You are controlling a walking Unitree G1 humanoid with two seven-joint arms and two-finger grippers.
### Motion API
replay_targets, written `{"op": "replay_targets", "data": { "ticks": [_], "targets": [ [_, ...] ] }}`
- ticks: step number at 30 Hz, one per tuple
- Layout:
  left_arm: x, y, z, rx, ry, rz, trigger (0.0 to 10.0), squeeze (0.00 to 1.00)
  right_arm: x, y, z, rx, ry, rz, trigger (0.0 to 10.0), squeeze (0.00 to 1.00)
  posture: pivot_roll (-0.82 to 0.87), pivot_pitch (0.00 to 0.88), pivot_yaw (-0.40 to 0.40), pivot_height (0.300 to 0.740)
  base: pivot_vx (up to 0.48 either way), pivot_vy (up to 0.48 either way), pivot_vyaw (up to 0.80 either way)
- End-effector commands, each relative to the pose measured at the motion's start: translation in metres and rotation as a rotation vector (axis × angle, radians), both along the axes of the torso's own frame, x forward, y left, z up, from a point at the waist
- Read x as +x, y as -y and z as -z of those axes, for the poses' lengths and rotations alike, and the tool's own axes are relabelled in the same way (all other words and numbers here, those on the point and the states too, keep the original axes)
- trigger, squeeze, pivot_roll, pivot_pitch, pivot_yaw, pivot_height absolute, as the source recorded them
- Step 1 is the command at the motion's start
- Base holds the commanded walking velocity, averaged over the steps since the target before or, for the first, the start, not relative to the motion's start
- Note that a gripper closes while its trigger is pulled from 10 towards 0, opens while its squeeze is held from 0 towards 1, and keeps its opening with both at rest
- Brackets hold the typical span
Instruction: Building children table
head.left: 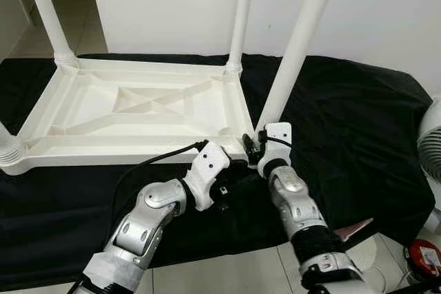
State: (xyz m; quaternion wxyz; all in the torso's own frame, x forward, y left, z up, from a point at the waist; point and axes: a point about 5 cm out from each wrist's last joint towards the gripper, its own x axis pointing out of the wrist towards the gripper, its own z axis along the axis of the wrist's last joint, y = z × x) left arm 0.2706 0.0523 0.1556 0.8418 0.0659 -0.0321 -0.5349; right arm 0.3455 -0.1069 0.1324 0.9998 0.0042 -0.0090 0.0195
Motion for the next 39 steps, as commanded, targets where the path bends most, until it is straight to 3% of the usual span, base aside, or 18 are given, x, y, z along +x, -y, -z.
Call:
{"op": "replay_targets", "data": {
  "ticks": [1, 7, 8, 16, 21, 22, 30, 39],
  "targets": [
    [-0.003, 0.004, 0.000, -0.008, 0.003, 0.015, 10.0, 0.00, -0.001, 0.006, -0.006, -0.002, 0.026, 0.042, 10.0, 0.00, 0.03, 0.019, -0.095, 0.740, 0.000, 0.000, 0.00],
    [-0.001, 0.004, 0.000, -0.008, 0.005, 0.010, 10.0, 0.00, -0.002, 0.004, -0.007, 0.010, 0.026, 0.017, 10.0, 0.00, 0.03, 0.013, -0.099, 0.740, 0.000, 0.000, 0.00],
    [-0.001, 0.004, 0.000, -0.009, 0.006, 0.009, 10.0, 0.00, -0.003, 0.004, -0.008, 0.016, 0.031, 0.018, 10.0, 1.00, 0.03, 0.011, -0.100, 0.740, 0.000, 0.000, 0.00],
    [-0.002, 0.004, 0.001, -0.009, 0.005, 0.010, 10.0, 0.00, -0.007, 0.006, -0.011, 0.033, 0.059, 0.012, 10.0, 1.00, 0.04, 0.000, -0.104, 0.740, 0.000, 0.000, 0.00],
    [-0.003, 0.003, 0.001, -0.007, 0.007, 0.009, 10.0, 0.00, -0.009, 0.018, -0.017, 0.040, 0.074, -0.098, 10.0, 1.00, 0.04, 0.000, -0.102, 0.740, 0.000, 0.000, 0.00],
    [-0.003, 0.003, 0.002, -0.005, 0.006, 0.010, 10.0, 0.00, -0.008, 0.027, -0.020, 0.021, 0.075, -0.178, 10.0, 0.00, 0.03, 0.000, -0.099, 0.740, 0.000, 0.000, 0.00],
    [-0.002, 0.004, 0.002, -0.001, 0.009, 0.020, 10.0, 0.00, -0.004, 0.039, -0.021, -0.084, 0.081, -0.354, 10.0, 0.00, 0.03, 0.000, -0.093, 0.740, 0.000, 0.000, 0.00],
    [-0.001, 0.004, 0.001, 0.003, 0.015, 0.024, 10.0, 0.00, 0.008, 0.034, -0.013, -0.158, 0.018, -0.487, 10.0, 0.00, 0.05, 0.000, -0.094, 0.740, 0.000, 0.000, 0.00]
  ]
}}
